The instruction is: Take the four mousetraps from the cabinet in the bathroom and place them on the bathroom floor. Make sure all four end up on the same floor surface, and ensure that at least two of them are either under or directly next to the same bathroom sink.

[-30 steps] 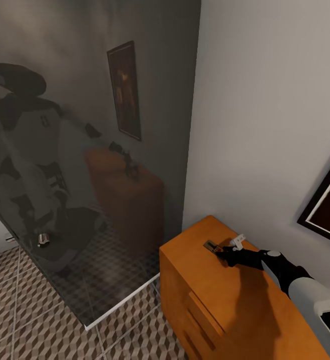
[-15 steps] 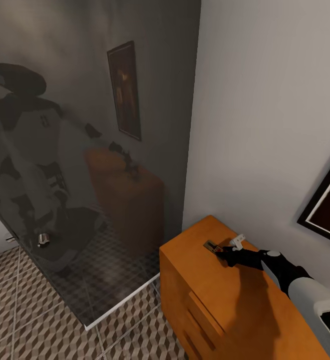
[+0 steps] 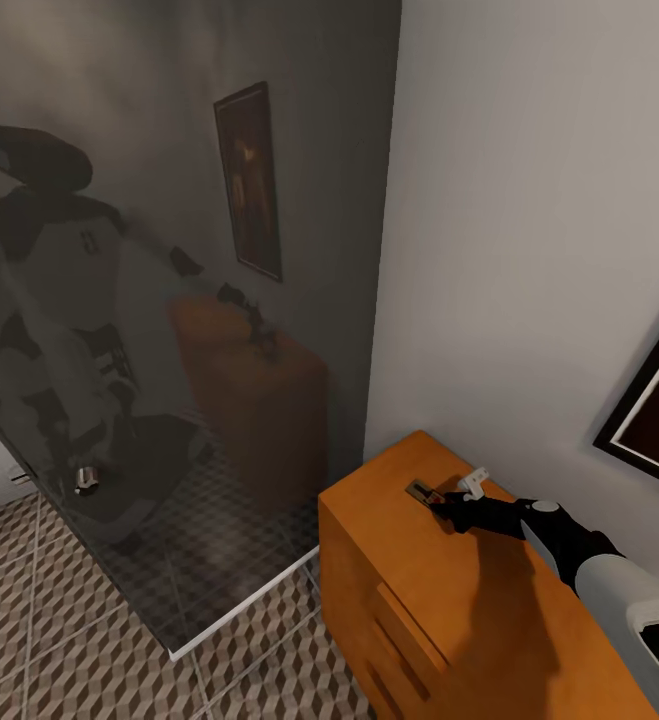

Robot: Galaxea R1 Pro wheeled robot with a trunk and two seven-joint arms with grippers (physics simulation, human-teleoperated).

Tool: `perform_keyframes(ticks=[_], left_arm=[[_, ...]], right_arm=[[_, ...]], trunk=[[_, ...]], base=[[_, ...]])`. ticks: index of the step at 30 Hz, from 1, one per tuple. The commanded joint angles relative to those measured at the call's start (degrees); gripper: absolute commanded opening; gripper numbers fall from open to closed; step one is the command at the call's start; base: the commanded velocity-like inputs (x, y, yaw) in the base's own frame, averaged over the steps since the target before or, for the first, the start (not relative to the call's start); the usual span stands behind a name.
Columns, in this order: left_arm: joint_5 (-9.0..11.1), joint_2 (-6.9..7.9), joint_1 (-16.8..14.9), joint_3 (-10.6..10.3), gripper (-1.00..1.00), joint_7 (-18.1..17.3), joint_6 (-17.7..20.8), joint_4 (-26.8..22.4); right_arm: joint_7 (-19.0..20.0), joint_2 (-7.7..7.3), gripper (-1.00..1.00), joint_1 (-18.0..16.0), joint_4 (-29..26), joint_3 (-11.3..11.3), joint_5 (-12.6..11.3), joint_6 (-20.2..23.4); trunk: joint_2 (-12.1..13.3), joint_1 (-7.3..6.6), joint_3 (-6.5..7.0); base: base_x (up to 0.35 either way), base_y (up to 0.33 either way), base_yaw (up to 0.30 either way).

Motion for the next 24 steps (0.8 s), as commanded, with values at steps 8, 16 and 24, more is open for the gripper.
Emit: perform_keyframes(ticks=[8, 16, 24], left_arm=[[0.17, -0.03, -0.07, -0.35, 1.0, 0.04, -0.25, 0.15], [0.17, 0.01, -0.07, -0.35, 1.0, 0.04, -0.24, 0.15], [0.17, 0.01, -0.07, -0.35, 1.0, 0.04, -0.24, 0.15]], right_arm=[[0.08, -0.04, -1.0, -0.06, -0.08, 0.18, -0.16, -0.13], [0.08, 0.0, -1.0, -0.06, -0.14, 0.17, -0.17, -0.11], [0.1, 0.03, -1.0, -0.06, -0.18, 0.17, -0.17, -0.11]], trunk=[[-0.12, 0.03, -0.12], [-0.12, 0.03, -0.12], [-0.12, 0.03, -0.12]], base=[[0.0, 0.0, 0.0], [0.0, 0.0, 0.0], [0.0, 0.0, 0.0]])
